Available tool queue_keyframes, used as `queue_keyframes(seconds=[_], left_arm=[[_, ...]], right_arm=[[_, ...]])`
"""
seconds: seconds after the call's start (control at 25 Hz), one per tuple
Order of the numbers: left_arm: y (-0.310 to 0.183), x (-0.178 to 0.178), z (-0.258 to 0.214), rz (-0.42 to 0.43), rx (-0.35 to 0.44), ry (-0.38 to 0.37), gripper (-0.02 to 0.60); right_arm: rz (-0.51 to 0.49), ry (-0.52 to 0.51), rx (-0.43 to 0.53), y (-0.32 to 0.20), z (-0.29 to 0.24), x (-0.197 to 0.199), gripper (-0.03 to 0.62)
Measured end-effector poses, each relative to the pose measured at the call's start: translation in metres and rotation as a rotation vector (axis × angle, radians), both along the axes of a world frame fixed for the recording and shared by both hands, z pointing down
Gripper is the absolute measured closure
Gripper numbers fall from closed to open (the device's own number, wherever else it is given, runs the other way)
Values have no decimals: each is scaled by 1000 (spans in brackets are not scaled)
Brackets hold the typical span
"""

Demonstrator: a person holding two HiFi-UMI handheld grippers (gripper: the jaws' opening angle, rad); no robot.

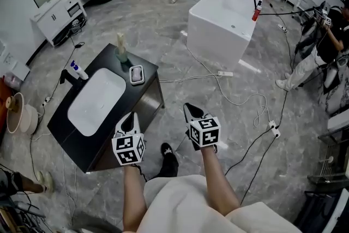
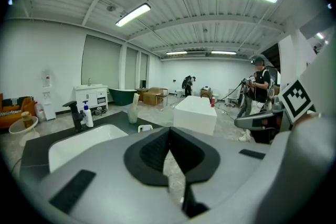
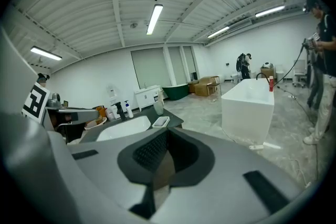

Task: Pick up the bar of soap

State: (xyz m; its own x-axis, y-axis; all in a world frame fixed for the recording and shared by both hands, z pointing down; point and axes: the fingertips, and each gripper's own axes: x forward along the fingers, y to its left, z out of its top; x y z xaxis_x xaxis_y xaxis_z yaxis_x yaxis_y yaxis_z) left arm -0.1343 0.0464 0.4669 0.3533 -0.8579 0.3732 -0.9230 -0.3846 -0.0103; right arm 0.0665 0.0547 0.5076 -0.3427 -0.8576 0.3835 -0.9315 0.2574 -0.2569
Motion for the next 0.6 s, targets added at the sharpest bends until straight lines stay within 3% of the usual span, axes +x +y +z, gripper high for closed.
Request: queue_keyframes(seconds=[0.32, 0.6], left_arm=[[-80, 5, 6, 31, -34, -6, 575], [-146, 2, 16, 21, -52, 55, 575]], right_arm=[[28, -17, -19, -74, -1, 4, 588], [44, -14, -31, -125, 7, 7, 588]])
